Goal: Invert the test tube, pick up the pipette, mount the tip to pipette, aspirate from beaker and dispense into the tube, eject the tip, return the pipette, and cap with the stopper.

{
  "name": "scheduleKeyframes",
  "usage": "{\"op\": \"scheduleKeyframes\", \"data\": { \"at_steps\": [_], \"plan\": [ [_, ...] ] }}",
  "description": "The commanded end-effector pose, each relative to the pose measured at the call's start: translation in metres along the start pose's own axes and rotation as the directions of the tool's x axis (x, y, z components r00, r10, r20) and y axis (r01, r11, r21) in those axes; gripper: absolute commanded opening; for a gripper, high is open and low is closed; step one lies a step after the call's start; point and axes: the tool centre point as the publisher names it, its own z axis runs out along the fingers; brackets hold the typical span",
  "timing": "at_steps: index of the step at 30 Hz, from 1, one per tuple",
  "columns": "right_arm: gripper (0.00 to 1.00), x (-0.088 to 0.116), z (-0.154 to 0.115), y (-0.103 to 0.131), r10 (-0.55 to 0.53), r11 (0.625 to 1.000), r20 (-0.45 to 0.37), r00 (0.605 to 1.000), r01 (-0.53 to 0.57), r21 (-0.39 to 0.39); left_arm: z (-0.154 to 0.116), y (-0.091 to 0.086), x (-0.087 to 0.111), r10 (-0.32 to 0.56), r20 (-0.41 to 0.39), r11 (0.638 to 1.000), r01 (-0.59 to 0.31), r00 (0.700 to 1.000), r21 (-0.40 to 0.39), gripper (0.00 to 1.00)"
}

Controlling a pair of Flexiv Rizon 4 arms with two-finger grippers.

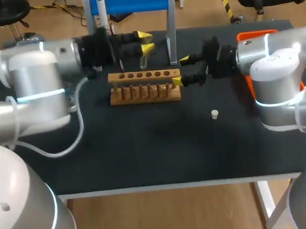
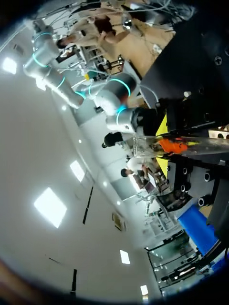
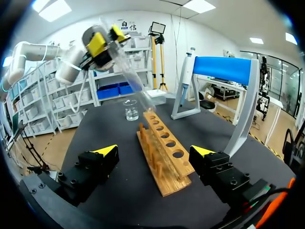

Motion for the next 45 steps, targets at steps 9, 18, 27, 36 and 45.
{"op": "scheduleKeyframes", "data": {
  "at_steps": [9, 18, 27, 36, 45],
  "plan": [
    [1.0, 0.0, 0.0, 0.0, 0.0, 1.0, -0.002, 1.0, 0.0, 0.002, -0.002, 0.018, -0.034, -0.263, -0.073, 0.964, 0.265, 0.962, 0.023, 0.0],
    [1.0, 0.0, 0.0, 0.0, 0.0, 1.0, -0.002, 1.0, 0.0, 0.002, 0.005, 0.027, -0.038, -0.239, -0.073, 0.969, 0.242, 0.968, 0.044, 0.0],
    [1.0, 0.003, 0.003, -0.007, -0.044, 0.999, 0.032, 0.999, 0.043, 0.021, 0.005, 0.027, -0.038, -0.239, -0.073, 0.969, 0.242, 0.968, 0.044, 0.0],
    [1.0, 0.007, 0.01, -0.02, -0.019, 0.999, 0.046, 0.999, 0.017, 0.044, 0.005, 0.027, -0.038, -0.239, -0.073, 0.969, 0.242, 0.968, 0.044, 0.0],
    [1.0, 0.009, 0.016, -0.027, -0.003, 0.998, 0.052, 0.999, 0.0, 0.061, 0.005, 0.027, -0.038, -0.239, -0.073, 0.969, 0.242, 0.968, 0.044, 0.0]
  ]
}}
